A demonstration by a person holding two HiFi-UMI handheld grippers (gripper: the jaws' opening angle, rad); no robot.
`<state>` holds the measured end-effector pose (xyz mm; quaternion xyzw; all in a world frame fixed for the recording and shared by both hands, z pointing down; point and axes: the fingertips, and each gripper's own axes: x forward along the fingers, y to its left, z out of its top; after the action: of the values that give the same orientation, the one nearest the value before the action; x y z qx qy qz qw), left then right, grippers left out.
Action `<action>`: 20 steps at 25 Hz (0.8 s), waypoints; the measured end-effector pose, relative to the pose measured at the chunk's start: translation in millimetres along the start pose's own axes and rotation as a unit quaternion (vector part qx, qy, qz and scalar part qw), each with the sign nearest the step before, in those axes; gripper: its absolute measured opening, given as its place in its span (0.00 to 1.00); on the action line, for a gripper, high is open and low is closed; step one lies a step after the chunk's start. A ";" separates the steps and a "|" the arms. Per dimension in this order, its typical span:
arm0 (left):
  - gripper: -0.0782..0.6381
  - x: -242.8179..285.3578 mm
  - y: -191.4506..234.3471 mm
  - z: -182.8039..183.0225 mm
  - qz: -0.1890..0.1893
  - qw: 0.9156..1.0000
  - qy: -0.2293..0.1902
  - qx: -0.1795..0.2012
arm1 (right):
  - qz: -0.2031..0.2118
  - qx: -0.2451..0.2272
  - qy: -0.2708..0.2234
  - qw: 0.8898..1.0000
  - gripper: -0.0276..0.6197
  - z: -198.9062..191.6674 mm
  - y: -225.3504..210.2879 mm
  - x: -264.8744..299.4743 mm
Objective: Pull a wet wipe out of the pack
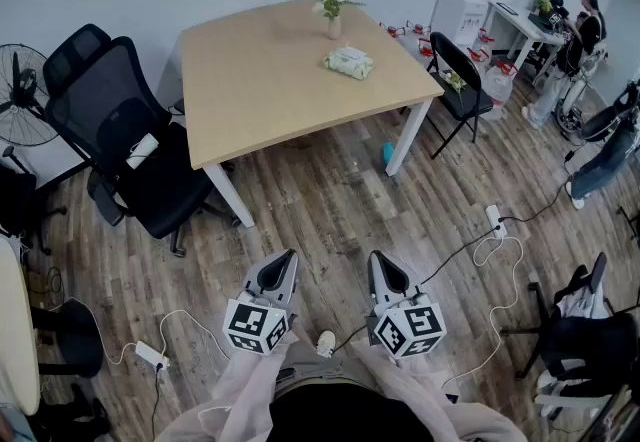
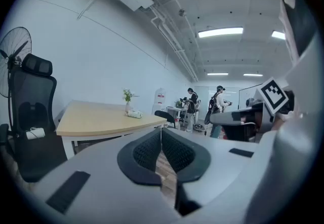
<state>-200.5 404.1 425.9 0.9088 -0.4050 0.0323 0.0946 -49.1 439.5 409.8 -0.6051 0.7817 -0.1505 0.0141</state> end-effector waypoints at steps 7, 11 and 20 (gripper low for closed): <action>0.13 -4.5 -7.0 1.8 -0.006 1.000 -0.001 0.001 | -0.001 0.005 -0.001 1.000 0.06 0.2 1.5 -4.3; 0.13 -4.6 -15.0 1.5 -0.008 1.000 0.001 0.001 | -0.012 0.002 0.005 1.000 0.06 -2.5 -3.2 -10.5; 0.13 -14.8 -13.9 -8.1 0.004 1.000 0.016 -0.005 | -0.011 0.003 0.022 1.000 0.06 -14.3 -2.6 -13.9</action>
<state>-200.0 425.7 429.8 0.9062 -0.4070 0.0450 0.1057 -45.9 455.3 421.9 -0.6098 0.7749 -0.1663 -0.0029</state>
